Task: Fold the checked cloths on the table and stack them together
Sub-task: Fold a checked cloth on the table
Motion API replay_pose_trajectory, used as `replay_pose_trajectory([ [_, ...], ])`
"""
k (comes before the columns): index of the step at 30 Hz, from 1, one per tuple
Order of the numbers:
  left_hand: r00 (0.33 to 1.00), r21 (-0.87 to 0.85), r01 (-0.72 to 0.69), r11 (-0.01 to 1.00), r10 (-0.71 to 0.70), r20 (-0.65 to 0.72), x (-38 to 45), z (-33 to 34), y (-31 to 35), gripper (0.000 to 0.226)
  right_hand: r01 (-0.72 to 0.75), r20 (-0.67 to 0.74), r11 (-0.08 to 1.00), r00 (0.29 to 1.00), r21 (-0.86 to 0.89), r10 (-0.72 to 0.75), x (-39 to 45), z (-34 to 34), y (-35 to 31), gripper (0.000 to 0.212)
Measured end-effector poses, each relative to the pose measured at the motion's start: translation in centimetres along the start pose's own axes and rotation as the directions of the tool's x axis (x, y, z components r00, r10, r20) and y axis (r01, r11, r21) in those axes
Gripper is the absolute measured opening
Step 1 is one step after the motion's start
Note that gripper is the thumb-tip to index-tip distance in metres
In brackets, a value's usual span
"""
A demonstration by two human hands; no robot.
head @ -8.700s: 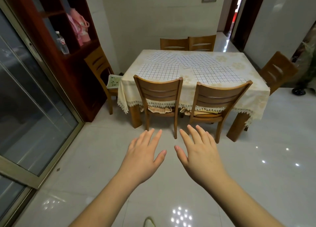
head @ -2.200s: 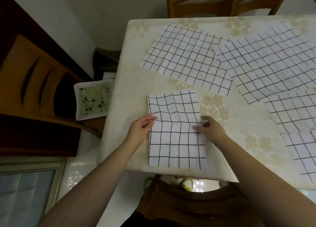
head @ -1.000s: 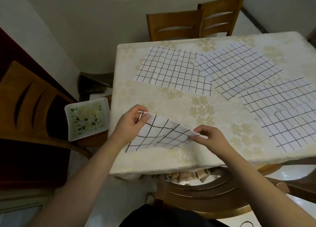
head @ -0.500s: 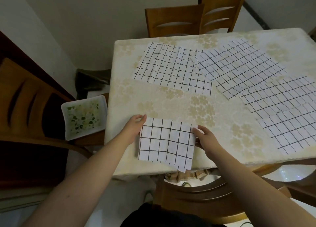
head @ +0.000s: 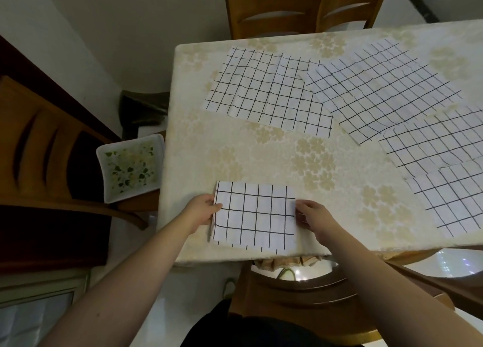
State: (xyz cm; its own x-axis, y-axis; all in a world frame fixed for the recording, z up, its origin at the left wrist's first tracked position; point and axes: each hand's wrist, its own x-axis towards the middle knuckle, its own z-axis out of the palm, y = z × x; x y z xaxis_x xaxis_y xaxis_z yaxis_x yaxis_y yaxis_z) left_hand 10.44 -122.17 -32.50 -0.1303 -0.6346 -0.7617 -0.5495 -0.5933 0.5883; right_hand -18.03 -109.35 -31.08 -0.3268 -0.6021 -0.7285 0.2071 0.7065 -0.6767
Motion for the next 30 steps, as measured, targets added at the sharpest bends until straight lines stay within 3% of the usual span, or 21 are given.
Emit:
replay_pose_trajectory([
  [4, 0.995, -0.002, -0.097, 0.995, 0.097, -0.034, -1.3, -0.2, 0.3, 0.033, 0.021, 0.037, 0.995, 0.999, -0.093, -0.018, -0.4, 0.2, 0.3, 0.026],
  [10, 0.969, 0.043, -0.239, 0.97, 0.241, -0.048, -3.6, -0.3, 2.2, 0.045, 0.023, 0.077, 0.994, 0.997, -0.111, -0.014, -0.8, 0.9, 1.0, 0.014],
  [15, 0.927, 0.055, -0.37, 0.927, 0.373, -0.043, -5.6, 1.7, 4.3, 0.038, -0.02, 0.073, 0.999, 0.997, 0.03, 0.018, -1.8, 1.8, 0.9, 0.021],
  [19, 0.893, 0.085, -0.45, 0.889, 0.447, 0.051, -6.8, 5.4, 5.0, 0.038, -0.08, 0.063, 0.991, 0.995, 0.108, 0.074, -2.0, 2.4, 1.1, 0.028],
  [24, 0.901, 0.185, -0.424, 0.887, 0.393, 0.184, -6.4, 8.8, 3.6, 0.033, -0.121, 0.086, 0.981, 0.99, 0.154, 0.109, -1.8, 2.4, 1.5, 0.034],
  [30, 0.942, 0.269, -0.326, 0.906, 0.336, 0.01, -5.2, 7.8, 1.0, 0.028, -0.068, 0.12, 0.989, 0.991, 0.131, 0.053, -2.2, 2.1, 1.5, 0.023],
])
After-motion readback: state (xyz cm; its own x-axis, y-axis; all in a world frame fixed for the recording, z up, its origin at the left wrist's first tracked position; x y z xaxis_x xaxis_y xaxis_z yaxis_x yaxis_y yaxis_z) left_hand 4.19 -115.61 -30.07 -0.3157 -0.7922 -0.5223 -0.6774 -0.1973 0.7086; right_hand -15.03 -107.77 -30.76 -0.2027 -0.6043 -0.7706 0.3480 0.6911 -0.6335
